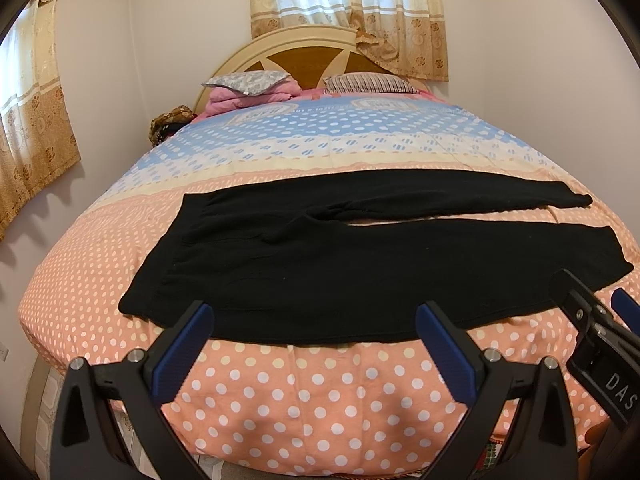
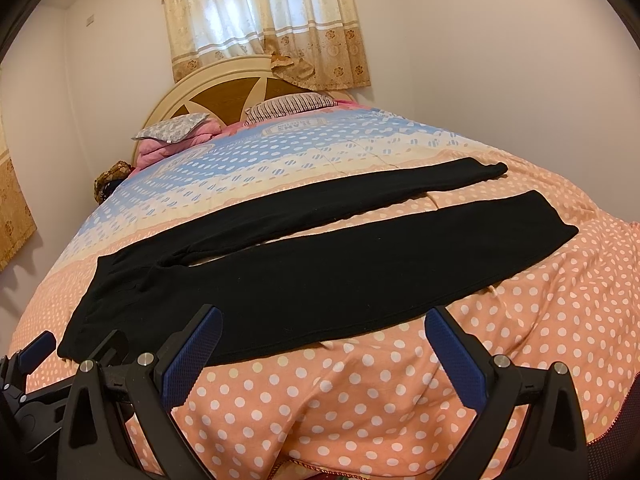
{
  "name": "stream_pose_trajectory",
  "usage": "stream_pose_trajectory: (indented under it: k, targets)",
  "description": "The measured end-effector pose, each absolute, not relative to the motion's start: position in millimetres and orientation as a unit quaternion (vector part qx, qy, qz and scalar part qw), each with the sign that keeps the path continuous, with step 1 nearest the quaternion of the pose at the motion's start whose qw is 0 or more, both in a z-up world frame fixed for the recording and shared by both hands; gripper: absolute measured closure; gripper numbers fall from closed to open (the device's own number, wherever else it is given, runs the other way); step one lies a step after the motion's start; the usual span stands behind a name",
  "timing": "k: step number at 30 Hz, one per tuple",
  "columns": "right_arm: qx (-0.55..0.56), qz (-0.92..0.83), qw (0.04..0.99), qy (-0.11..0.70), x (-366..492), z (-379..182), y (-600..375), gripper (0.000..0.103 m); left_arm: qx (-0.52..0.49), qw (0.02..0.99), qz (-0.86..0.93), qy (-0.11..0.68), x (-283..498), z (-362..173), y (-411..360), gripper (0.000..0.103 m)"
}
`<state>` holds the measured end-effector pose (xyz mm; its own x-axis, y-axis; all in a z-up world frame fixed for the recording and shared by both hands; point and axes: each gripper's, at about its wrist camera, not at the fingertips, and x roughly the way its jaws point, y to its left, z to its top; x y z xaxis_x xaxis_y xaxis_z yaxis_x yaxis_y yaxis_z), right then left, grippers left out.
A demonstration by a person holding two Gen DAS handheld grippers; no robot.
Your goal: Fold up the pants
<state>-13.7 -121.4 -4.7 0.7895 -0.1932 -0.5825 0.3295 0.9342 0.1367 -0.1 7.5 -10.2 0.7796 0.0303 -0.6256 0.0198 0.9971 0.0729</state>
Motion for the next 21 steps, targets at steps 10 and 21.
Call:
stream_pose_trajectory:
  k: [10, 21]
  targets:
    - [0.118, -0.139, 0.938, 0.295, -11, -7, -122, 0.001, 0.038, 0.94, 0.007, 0.339, 3, -14, 8, 0.0]
    - [0.116, -0.136, 0.935, 0.306, 0, -16, -124, 0.001, 0.035, 0.929, 0.005, 0.368, 29, -30, 23, 0.0]
